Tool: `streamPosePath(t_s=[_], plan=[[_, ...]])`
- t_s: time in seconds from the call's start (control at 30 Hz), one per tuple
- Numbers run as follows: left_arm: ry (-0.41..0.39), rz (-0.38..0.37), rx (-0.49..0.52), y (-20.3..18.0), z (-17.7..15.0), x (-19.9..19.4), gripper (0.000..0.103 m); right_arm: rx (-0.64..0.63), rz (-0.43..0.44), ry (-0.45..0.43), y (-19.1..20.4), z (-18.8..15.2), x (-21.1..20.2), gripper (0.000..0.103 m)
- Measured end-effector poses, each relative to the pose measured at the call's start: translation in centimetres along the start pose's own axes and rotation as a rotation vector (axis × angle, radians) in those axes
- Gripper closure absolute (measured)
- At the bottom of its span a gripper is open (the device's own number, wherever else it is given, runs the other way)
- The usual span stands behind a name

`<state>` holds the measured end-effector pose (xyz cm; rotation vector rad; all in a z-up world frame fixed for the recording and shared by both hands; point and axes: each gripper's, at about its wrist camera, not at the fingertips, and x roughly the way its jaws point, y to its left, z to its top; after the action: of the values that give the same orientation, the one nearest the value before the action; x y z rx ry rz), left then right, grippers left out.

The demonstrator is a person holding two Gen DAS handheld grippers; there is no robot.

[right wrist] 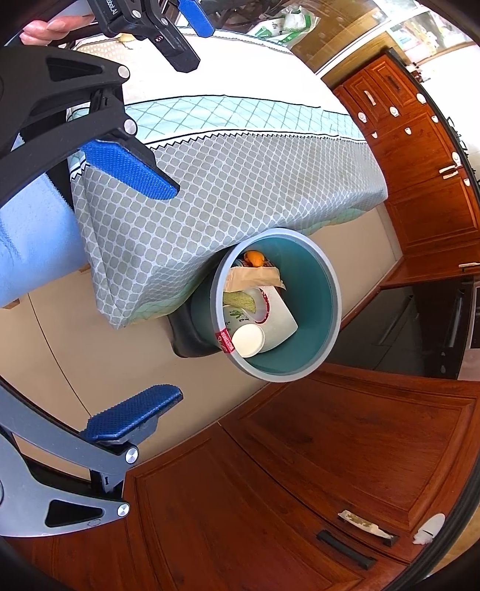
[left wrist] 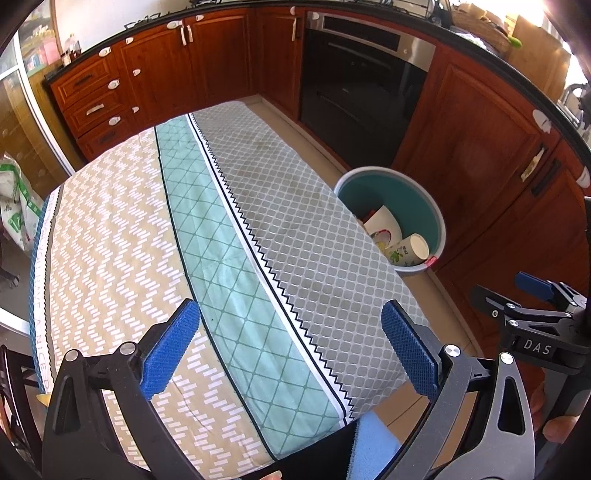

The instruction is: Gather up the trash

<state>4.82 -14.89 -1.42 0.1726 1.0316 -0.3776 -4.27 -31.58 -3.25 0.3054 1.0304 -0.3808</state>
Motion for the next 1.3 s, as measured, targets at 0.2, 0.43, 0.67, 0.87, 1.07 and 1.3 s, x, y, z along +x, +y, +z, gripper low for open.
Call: streamPosePath(t_s=[0.2, 0.43, 0.67, 0.87, 1.07, 1.3], plan=[[0.025, -0.037, 0.002, 0.0, -0.1, 0.5, 0.004, -0.007, -0.002, 0.006, 0.2, 0.1, 0.2, 0.007], [0.038, -0.021, -0.016, 0.1, -0.3, 1.0, 0.004, -0.017, -0.004, 0.004, 0.6, 0.2, 0.2, 0.007], [0.033, -0.007, -0.025, 0.2, -0.4, 1.1, 0.004, -0.020, -0.008, 0.010, 0.8, 0.4, 0.5, 0.007], [0.034, -0.002, -0.033, 0.4, -0.4, 1.2, 0.004, -0.027, -0.012, 0.016, 1.0, 0.4, 0.6, 0.007], [0.037, 0.004, -0.039, 0.6, -0.5, 1.4, 0.004, -0.032, -0.014, 0.019, 1.1, 0.4, 0.8, 0.007], [0.044, 0.010, -0.046, 0.7, -0.5, 1.5, 0.004, -0.033, -0.020, 0.027, 1.1, 0.4, 1.0, 0.007]])
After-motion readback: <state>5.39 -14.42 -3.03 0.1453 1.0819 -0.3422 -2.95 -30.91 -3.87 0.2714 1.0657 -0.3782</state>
